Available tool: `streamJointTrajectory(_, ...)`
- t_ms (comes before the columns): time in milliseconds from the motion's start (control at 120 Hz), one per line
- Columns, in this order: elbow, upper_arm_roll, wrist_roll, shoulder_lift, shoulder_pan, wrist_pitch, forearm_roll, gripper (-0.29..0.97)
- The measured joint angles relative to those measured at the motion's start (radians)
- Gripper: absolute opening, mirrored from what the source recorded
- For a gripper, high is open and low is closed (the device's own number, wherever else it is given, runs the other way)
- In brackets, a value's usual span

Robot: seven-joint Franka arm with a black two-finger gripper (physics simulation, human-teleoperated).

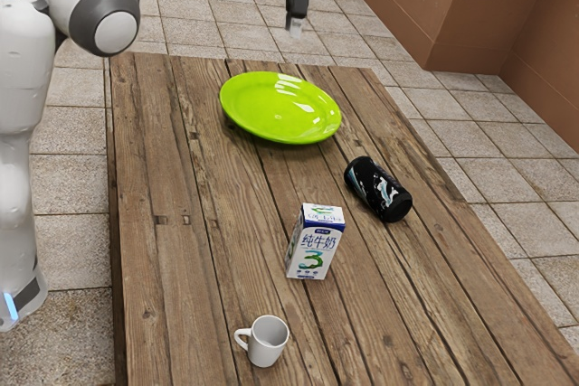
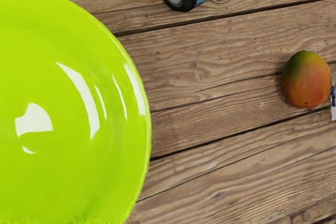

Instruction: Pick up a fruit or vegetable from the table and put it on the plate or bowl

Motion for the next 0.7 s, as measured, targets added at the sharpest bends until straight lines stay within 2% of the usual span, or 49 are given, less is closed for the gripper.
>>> streamJointTrajectory(133,-0.006,-0.003,-0.176,-0.002,-0.011,-0.051,-0.055,0.68)
streamJointTrajectory(267,-0.019,-0.006,-0.313,-0.007,-0.088,-0.081,-0.072,0.68)
streamJointTrajectory(350,-0.088,-0.003,-0.385,-0.030,-0.128,-0.110,-0.075,0.68)
streamJointTrajectory(450,-0.236,-0.001,-0.459,-0.116,-0.197,-0.121,-0.051,0.68)
streamJointTrajectory(575,-0.550,0.000,-0.534,-0.319,-0.327,-0.044,0.013,0.68)
streamJointTrajectory(633,-0.713,-0.003,-0.564,-0.414,-0.309,0.026,0.044,0.68)
streamJointTrajectory(700,-0.842,-0.007,-0.594,-0.459,-0.319,0.128,0.075,0.68)
